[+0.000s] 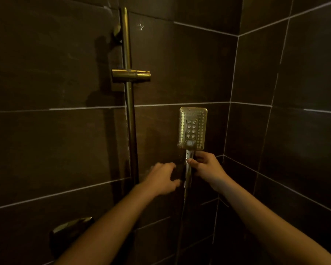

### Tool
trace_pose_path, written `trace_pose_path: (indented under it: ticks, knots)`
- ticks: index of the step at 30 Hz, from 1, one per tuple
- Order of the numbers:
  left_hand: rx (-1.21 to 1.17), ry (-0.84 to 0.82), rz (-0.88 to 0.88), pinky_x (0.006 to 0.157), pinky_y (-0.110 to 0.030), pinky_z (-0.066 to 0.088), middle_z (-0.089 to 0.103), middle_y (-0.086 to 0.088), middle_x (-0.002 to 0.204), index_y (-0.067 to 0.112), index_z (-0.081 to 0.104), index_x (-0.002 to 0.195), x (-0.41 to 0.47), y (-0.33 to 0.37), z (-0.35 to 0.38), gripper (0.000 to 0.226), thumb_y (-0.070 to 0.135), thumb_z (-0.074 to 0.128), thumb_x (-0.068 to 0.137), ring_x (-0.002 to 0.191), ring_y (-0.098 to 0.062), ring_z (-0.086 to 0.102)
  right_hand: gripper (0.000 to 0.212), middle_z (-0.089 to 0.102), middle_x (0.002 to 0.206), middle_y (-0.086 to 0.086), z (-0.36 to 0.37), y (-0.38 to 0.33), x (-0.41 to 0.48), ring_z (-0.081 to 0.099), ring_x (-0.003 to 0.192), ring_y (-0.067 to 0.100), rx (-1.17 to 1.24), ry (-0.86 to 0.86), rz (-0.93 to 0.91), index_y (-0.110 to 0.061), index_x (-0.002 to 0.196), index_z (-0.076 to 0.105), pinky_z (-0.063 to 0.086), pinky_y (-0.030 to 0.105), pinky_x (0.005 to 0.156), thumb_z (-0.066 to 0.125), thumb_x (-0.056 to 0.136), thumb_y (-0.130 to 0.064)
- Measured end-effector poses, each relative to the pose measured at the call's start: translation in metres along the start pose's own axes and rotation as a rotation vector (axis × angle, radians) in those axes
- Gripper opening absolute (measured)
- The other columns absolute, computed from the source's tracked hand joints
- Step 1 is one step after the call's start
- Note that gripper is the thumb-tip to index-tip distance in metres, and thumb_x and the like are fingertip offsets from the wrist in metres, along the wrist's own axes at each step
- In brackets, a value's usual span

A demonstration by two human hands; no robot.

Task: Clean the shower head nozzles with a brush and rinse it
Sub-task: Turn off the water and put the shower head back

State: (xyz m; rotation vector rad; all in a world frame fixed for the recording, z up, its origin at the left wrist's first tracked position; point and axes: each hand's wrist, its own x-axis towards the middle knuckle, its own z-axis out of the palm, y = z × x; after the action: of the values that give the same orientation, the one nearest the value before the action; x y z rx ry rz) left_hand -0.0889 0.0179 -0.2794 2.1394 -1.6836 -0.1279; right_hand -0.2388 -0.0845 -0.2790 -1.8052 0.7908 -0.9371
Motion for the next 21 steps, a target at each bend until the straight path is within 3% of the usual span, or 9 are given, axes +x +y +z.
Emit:
trace_pose_path:
  ticks: [4, 10, 12, 14, 17, 21]
  knots:
    - [0.339, 0.156, 0.057, 0.099, -0.045, 0.050, 0.057, -0.003, 0.138, 0.027, 0.039, 0.146, 0.002, 0.001, -0.089, 0.063, 0.047, 0.063, 0.091, 0.127, -0.026, 0.054, 0.011, 0.076, 0.104, 0.004, -0.007, -0.042, 0.020, 0.073, 0.100, 0.021, 0.000, -0.038, -0.073, -0.021, 0.104, 0.071, 0.058, 0.037, 0.082, 0.062, 0.100, -0.017]
    - [0.486, 0.519, 0.152, 0.115, -0.049, 0.037, 0.025, -0.004, 0.164, 0.025, 0.025, 0.156, 0.017, -0.002, -0.199, 0.076, 0.040, 0.061, 0.092, 0.151, -0.025, 0.023, 0.013, 0.074, 0.102, 0.009, -0.016, -0.127, 0.062, 0.073, 0.086, 0.017, 0.048, -0.068, -0.161, -0.008, 0.109, 0.069, 0.055, 0.020, 0.056, 0.060, 0.100, -0.009]
    - [0.602, 0.538, 0.100, 0.117, -0.051, 0.031, 0.015, -0.009, 0.166, 0.026, 0.019, 0.157, 0.026, -0.006, -0.225, 0.081, 0.041, 0.062, 0.090, 0.153, -0.029, 0.014, 0.010, 0.072, 0.099, 0.012, -0.016, -0.158, 0.078, 0.071, 0.083, 0.019, 0.063, -0.051, -0.192, -0.008, 0.103, 0.068, 0.058, 0.025, 0.057, 0.059, 0.100, -0.006]
    - [0.658, 0.506, 0.040, 0.120, -0.054, 0.024, 0.008, -0.011, 0.167, 0.027, 0.013, 0.158, 0.032, -0.010, -0.243, 0.085, 0.041, 0.063, 0.090, 0.154, -0.030, 0.007, 0.009, 0.069, 0.099, 0.017, -0.017, -0.186, 0.094, 0.069, 0.085, 0.026, 0.076, -0.029, -0.225, -0.008, 0.097, 0.067, 0.059, 0.034, 0.069, 0.059, 0.099, -0.004]
    - [0.669, 0.475, -0.026, 0.121, -0.058, 0.015, -0.002, -0.012, 0.168, 0.032, 0.007, 0.158, 0.040, -0.015, -0.249, 0.087, 0.040, 0.062, 0.090, 0.155, -0.029, 0.000, 0.011, 0.069, 0.108, 0.020, -0.019, -0.221, 0.113, 0.071, 0.098, 0.033, 0.081, -0.020, -0.253, -0.003, 0.108, 0.066, 0.059, 0.045, 0.084, 0.059, 0.099, -0.003]
    - [0.616, 0.439, -0.073, 0.121, -0.061, 0.014, -0.015, -0.011, 0.167, 0.041, -0.008, 0.156, 0.044, -0.024, -0.242, 0.100, 0.035, 0.066, 0.089, 0.154, -0.030, -0.009, 0.018, 0.068, 0.107, 0.015, -0.020, -0.263, 0.136, 0.070, 0.097, 0.028, 0.084, -0.014, -0.306, 0.000, 0.116, 0.063, 0.060, 0.038, 0.074, 0.058, 0.099, -0.002]
